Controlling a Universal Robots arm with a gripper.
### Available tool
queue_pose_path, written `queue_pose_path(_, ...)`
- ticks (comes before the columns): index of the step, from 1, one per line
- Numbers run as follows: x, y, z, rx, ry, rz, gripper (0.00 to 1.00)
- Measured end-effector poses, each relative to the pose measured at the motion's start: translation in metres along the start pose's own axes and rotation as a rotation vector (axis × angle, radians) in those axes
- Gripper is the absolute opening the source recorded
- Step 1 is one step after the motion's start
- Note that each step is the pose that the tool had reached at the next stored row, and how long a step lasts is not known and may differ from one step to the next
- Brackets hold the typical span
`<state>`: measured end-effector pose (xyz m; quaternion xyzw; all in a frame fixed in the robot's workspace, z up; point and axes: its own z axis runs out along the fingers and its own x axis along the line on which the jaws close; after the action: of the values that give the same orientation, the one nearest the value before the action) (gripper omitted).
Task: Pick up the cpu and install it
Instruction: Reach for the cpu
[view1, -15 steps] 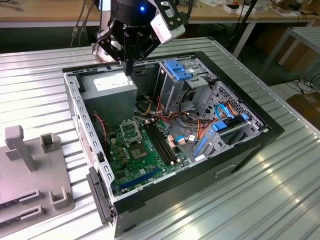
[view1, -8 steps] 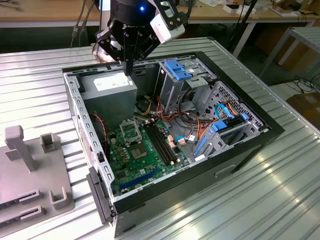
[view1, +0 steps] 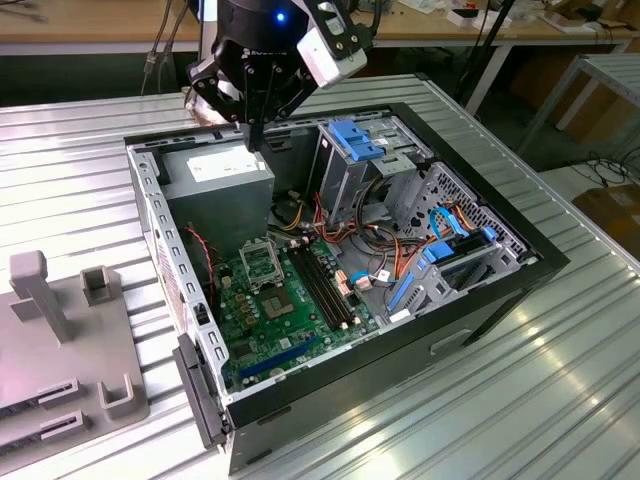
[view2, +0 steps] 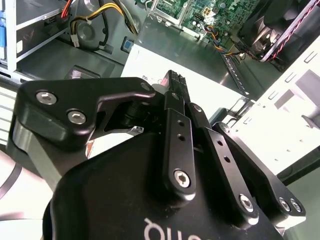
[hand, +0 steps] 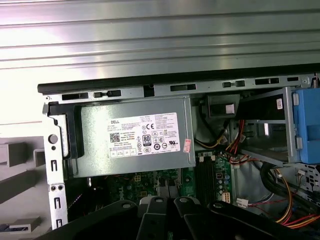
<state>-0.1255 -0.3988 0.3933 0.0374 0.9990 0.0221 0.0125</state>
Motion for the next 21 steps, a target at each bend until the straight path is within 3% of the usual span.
queue_pose_path(21,0.0064,-0.0005,0.0000,0.0001,0.0001,0.000,0.11)
